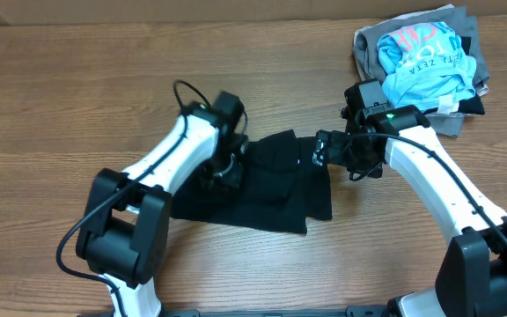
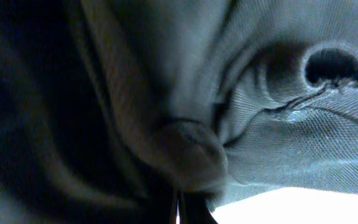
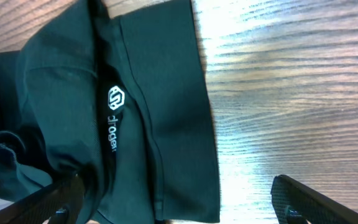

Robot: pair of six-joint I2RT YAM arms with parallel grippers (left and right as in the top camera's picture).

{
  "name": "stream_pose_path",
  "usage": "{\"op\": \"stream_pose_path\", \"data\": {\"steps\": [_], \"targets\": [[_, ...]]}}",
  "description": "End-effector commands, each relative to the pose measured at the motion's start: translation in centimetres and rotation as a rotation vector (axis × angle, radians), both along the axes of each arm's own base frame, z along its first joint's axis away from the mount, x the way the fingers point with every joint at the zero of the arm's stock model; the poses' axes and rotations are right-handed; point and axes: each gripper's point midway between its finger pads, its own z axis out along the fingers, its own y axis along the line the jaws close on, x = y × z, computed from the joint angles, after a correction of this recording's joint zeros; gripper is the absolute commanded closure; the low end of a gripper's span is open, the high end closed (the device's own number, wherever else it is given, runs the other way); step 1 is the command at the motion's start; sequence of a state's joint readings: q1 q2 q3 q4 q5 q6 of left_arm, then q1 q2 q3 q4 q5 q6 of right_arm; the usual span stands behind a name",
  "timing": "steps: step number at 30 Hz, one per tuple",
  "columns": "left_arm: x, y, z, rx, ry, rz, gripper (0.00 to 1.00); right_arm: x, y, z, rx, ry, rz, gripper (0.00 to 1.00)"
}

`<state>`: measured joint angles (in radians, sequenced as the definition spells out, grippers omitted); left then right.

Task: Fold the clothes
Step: 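Fold the strip's left end rightward over the middle with the left gripper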

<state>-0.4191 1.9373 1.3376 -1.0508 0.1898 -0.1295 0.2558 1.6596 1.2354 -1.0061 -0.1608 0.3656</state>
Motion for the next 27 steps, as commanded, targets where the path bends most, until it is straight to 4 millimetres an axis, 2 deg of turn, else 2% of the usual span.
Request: {"op": "stream_pose_path", "data": {"steps": [1, 5, 8, 11, 14, 18, 20, 24, 26, 27], "targets": [[-1.0, -0.9, -0.5, -0.023, 0.013, 0.016, 0.96, -0.1, -0.1, -0.3, 0.004, 0.008, -0.005, 0.0], [-0.4, -1.9, -0.3, -0.062, -0.013, 0.008, 0.96, -0.2, 0.2, -0.2, 0.021, 0.013, -0.005, 0.0], [0.9, -2.5, 1.1, -0.092, -0.045, 0.006, 0.96, -0.2, 0.5, -0.1, 0.04, 0.018, -0.001, 0.0], [2.9, -3.0, 4.0, -0.117, -0.103, -0.027, 0.96, -0.2, 0.8, -0.1, 0.053, 0.017, 0.006, 0.0], [5.1, -3.7, 8.1, -0.148, -0.182, -0.067, 0.96, 0.0, 0.9, -0.5, 0.058, 0.003, 0.009, 0.0], [7.5, -4.7, 13.7, -0.194, -0.302, -0.106, 0.96, -0.4, 0.8, -2.4, 0.063, 0.001, 0.006, 0.0], [8.3, -4.9, 15.8, -0.206, -0.351, -0.117, 0.96, -1.0, 0.8, -3.4, 0.069, 0.014, 0.003, 0.0], [9.8, -4.5, 19.3, -0.182, -0.453, -0.11, 0.94, -2.2, 0.5, -5.3, 0.063, 0.037, -0.002, 0.0], [10.4, -4.0, 20.3, -0.152, -0.497, -0.103, 0.92, -2.8, 0.3, -6.4, 0.063, 0.047, -0.018, 0.0], [10.7, -3.5, 20.6, -0.125, -0.516, -0.097, 0.87, -3.0, 0.3, -6.8, 0.063, 0.048, -0.019, 0.0]]}}
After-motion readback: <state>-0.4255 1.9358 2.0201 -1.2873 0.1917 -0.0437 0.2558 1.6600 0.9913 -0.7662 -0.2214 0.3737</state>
